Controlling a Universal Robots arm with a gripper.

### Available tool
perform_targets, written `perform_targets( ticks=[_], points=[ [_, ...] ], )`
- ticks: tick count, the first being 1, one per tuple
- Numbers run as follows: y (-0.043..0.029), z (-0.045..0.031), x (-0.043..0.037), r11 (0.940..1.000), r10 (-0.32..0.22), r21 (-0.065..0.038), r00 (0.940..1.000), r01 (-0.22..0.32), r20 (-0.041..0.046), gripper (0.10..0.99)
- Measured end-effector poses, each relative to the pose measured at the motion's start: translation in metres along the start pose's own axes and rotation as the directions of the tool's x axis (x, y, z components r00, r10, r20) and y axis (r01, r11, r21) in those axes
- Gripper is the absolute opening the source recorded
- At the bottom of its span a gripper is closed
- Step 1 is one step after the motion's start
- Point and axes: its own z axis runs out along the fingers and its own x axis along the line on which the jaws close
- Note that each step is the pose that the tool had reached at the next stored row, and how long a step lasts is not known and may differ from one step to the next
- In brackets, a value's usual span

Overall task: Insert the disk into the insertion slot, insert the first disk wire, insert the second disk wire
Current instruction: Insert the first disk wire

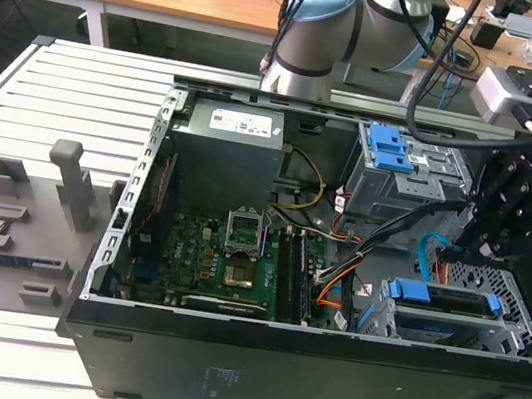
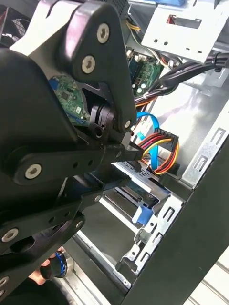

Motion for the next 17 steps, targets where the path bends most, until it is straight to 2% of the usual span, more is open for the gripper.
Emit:
perform_targets(
  ticks=[4,10,12,17],
  points=[
    [-0.0001,0.0031,0.0,1.0,0.0,0.0,0.9999,0.0,-0.0109,0.302],
    [-0.0001,0.0032,0.0002,1.0,0.0,0.0,0.9999,0.0,-0.0108,0.286],
    [-0.0002,0.0032,0.0003,1.0,0.0,0.0,0.9999,0.0,-0.0108,0.169],
    [-0.0001,0.0032,0.0006,1.0,0.0,0.0,0.9999,0.0,-0.0107,0.169]
  ],
)
